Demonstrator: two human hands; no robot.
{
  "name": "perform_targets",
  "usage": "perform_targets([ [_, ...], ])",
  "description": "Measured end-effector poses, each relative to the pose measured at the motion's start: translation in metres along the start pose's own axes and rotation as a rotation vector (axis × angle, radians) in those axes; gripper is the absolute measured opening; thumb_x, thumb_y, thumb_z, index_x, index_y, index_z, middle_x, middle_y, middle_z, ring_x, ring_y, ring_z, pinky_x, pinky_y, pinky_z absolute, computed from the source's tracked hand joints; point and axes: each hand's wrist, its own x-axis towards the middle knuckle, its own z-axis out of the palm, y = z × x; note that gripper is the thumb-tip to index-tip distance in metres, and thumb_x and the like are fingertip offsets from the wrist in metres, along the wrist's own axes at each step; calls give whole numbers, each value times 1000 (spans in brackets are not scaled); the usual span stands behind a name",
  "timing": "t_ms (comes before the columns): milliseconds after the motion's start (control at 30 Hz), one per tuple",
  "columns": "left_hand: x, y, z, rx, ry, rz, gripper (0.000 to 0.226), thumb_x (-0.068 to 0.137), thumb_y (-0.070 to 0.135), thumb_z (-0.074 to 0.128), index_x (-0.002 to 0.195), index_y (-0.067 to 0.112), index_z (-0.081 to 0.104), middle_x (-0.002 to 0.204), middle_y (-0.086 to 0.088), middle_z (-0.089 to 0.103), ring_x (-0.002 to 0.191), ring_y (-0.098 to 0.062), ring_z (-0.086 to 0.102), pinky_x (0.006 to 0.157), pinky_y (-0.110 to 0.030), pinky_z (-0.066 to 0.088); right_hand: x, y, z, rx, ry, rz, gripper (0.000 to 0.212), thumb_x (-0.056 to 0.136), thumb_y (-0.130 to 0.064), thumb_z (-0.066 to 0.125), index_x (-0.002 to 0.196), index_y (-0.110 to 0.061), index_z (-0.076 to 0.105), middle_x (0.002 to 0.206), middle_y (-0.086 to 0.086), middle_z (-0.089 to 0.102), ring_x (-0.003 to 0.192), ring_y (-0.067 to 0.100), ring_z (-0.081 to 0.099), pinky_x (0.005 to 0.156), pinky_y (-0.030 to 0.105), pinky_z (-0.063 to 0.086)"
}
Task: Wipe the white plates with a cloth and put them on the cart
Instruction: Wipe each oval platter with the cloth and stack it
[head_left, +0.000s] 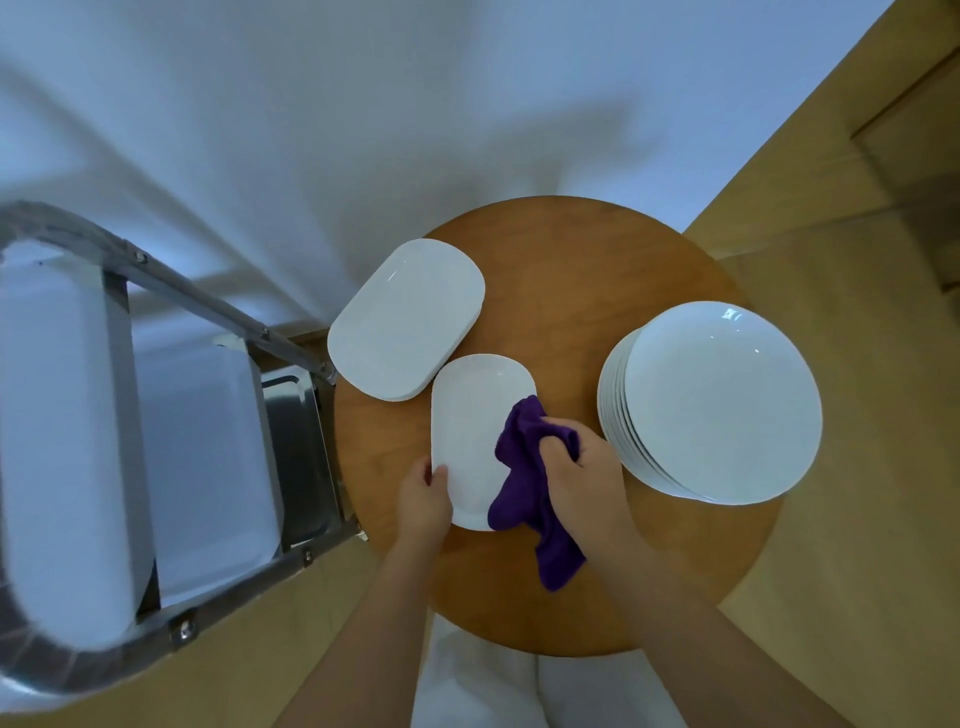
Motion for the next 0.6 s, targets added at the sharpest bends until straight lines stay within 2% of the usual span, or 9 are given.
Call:
perform_targets([
  [167,-13,-8,-1,94,78,62,16,100,31,43,103,20,55,94,4,58,82,-13,56,73,-25,46,-12,-1,-16,-15,1,-24,17,94,-18,48,101,-31,57,92,-6,64,82,11,61,57,11,44],
  [233,-19,-11,-1,141,107,95,19,100,30,43,88,21,55,84,2,58,74,-12,55,64,-20,43,-19,-1,-22,-9,0,-31,19,94,-18,48,95,-36,55,90,-8,63,82,11,61,57,11,45],
  [333,-27,-12,-1,179,131,130,24,100,30,43,78,26,50,76,4,55,68,-10,53,58,-17,38,-28,1,-30,6,0,-26,21,94,-17,47,103,-33,57,95,-6,64,87,13,62,65,18,48],
  [400,-30,-10,0,227,156,141,22,100,31,41,83,23,52,77,2,55,68,-10,52,62,-19,41,-33,3,-35,2,-5,-29,22,94,-17,48,99,-36,56,95,-8,63,87,12,61,66,18,48],
  [467,-29,-10,1,256,177,142,24,100,33,40,87,19,54,81,0,56,73,-14,55,75,-28,50,-37,5,-38,3,-11,-32,25,94,-16,48,91,-40,53,93,-13,62,87,10,61,64,15,48],
  [533,-27,-10,0,269,189,151,29,100,34,39,88,15,57,84,-5,59,77,-17,57,86,-36,52,-39,8,-40,3,-10,-33,27,94,-16,48,89,-42,52,93,-15,61,87,10,61,65,15,48],
  [600,-24,-11,-1,275,217,176,30,100,31,41,98,9,61,99,-9,60,88,-23,59,92,-42,51,-41,11,-40,8,-8,-29,28,94,-16,48,89,-43,52,93,-15,62,88,10,61,67,17,49],
])
